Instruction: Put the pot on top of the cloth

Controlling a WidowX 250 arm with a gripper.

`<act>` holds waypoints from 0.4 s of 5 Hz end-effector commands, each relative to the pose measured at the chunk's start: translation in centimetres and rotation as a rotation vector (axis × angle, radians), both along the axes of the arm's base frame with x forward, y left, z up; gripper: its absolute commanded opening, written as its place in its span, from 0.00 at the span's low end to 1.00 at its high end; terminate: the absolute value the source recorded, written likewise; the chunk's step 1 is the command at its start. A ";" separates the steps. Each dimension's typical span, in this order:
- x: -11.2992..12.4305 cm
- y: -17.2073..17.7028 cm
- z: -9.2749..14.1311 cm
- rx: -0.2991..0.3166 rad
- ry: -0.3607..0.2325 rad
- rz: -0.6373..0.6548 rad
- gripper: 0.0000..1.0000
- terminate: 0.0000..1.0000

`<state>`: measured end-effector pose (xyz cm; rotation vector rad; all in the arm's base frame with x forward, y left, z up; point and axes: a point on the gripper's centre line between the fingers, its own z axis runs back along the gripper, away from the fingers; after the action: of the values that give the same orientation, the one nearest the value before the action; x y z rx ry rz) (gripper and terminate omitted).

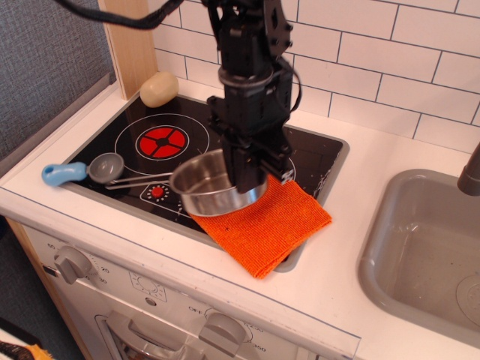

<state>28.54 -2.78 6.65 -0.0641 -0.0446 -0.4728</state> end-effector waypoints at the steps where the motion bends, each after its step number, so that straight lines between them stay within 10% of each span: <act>1: -0.2 -2.3 2.8 -0.023 -0.083 -0.096 0.00 0.00; 2: -0.3 -2.1 2.0 0.013 -0.059 -0.101 0.00 0.00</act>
<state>28.60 -5.13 7.49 -0.0456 -0.0633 -0.5591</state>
